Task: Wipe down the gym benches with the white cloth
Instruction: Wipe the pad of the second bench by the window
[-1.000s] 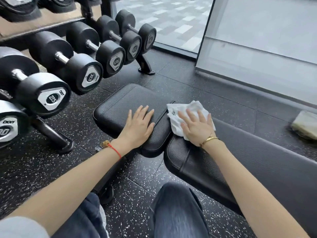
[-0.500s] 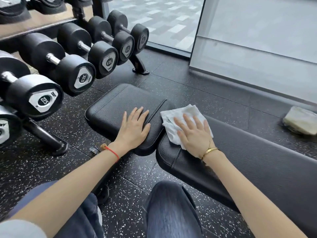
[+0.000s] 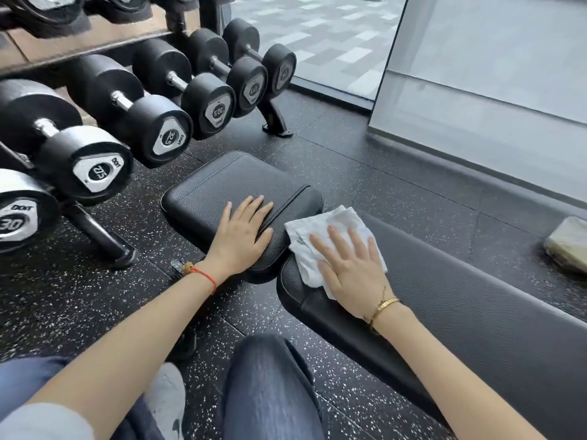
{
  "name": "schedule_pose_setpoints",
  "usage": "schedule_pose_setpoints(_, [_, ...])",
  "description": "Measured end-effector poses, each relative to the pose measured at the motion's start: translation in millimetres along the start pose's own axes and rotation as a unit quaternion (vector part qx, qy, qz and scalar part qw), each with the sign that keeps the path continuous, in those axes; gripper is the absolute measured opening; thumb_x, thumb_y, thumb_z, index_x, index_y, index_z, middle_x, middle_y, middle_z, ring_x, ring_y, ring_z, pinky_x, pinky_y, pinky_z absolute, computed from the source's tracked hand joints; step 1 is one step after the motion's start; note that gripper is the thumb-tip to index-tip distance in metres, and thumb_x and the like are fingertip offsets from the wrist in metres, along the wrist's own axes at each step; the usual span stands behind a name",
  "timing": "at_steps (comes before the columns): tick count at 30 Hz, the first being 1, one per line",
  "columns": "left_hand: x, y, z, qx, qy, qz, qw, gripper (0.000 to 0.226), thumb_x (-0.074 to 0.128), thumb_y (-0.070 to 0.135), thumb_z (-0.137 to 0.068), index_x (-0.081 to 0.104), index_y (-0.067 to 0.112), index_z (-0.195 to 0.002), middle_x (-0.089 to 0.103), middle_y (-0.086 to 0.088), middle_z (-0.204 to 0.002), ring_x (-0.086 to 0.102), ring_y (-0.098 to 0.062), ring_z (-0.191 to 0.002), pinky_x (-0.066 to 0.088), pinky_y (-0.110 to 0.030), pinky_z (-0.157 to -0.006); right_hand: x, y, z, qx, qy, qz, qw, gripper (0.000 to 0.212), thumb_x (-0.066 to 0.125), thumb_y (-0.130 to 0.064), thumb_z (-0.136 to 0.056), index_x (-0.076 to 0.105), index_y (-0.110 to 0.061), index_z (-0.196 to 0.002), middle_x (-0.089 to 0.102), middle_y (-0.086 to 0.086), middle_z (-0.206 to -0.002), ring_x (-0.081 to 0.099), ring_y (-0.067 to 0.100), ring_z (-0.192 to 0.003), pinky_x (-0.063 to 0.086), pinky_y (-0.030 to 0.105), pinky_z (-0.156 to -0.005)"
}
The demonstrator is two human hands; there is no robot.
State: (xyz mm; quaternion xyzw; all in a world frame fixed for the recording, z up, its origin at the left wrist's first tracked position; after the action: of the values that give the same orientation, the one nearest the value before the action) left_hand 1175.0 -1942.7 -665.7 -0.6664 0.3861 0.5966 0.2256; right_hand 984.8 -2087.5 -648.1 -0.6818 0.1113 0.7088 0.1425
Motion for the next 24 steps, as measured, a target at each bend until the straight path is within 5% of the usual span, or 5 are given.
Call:
schedule_pose_setpoints(8, [-4.2, 2.0, 2.4, -0.010, 0.005, 0.013, 1.000, 0.059, 0.031, 0.046, -0.098, 0.030, 0.023, -0.152, 0.026, 0.001, -0.160, 0.017, -0.017, -0.150, 0.007, -0.049, -0.122, -5.6, -3.1, -67.6, 0.081, -0.025, -0.015, 0.996, 0.052, 0.017, -0.046, -0.102, 0.007, -0.045, -0.153, 0.001, -0.002, -0.165, -0.003, 0.037, -0.148, -0.003, 0.066, -0.113])
schedule_pose_setpoints(12, [-6.4, 4.8, 0.9, -0.021, -0.004, 0.034, 0.999, 0.055, 0.039, 0.040, -0.100, 0.032, 0.021, -0.151, 0.027, 0.000, -0.160, 0.016, -0.018, -0.150, 0.006, -0.050, -0.122, -5.8, -15.0, -27.7, 0.069, -0.014, -0.020, 0.997, 0.052, 0.018, -0.046, -0.102, 0.007, -0.045, -0.153, 0.003, 0.000, -0.165, -0.001, 0.037, -0.149, 0.000, 0.063, -0.115])
schedule_pose_setpoints(15, [-13.2, 21.2, 7.0, -0.028, 0.050, 0.060, 0.997, 0.047, 0.049, 0.030, -0.094, 0.049, 0.017, -0.139, 0.044, -0.005, -0.147, 0.034, -0.022, -0.139, 0.019, -0.044, -0.117, -1.9, -24.9, 24.7, 0.077, 0.015, -0.018, 0.997, 0.053, 0.018, -0.048, -0.101, 0.005, -0.047, -0.152, 0.007, -0.001, -0.164, 0.003, 0.035, -0.149, 0.001, 0.059, -0.117])
schedule_pose_setpoints(19, [-12.8, 66.5, 22.1, 0.050, 0.090, 0.128, 0.986, 0.038, 0.054, 0.022, -0.091, 0.058, 0.016, -0.127, 0.057, -0.001, -0.128, 0.049, -0.021, -0.122, 0.035, -0.038, -0.103, 1.6, 2.4, 69.9, 0.167, 0.022, 0.028, 0.985, 0.054, 0.018, -0.049, -0.100, 0.004, -0.048, -0.152, 0.012, -0.003, -0.163, 0.013, 0.032, -0.147, 0.009, 0.055, -0.117])
schedule_pose_setpoints(24, [-2.6, 110.1, 30.0, 0.124, 0.062, 0.160, 0.977, 0.035, 0.054, 0.024, -0.092, 0.059, 0.016, -0.126, 0.056, -0.001, -0.130, 0.047, -0.021, -0.126, 0.035, -0.037, -0.104, -2.6, 41.9, 77.1, 0.289, 0.023, -0.011, 0.957, 0.052, 0.022, -0.046, -0.102, 0.008, -0.048, -0.152, 0.009, -0.001, -0.164, 0.009, 0.034, -0.147, 0.005, 0.058, -0.117])
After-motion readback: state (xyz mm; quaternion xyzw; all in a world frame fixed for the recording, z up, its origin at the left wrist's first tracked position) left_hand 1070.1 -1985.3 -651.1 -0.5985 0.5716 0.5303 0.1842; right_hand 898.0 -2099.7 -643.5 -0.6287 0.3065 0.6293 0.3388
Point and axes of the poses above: each hand's wrist, its own z-axis away from the middle knuckle, its own x-axis out of the palm, y = z × x, the point moved 3 cm from there along -z, towards the middle knuckle
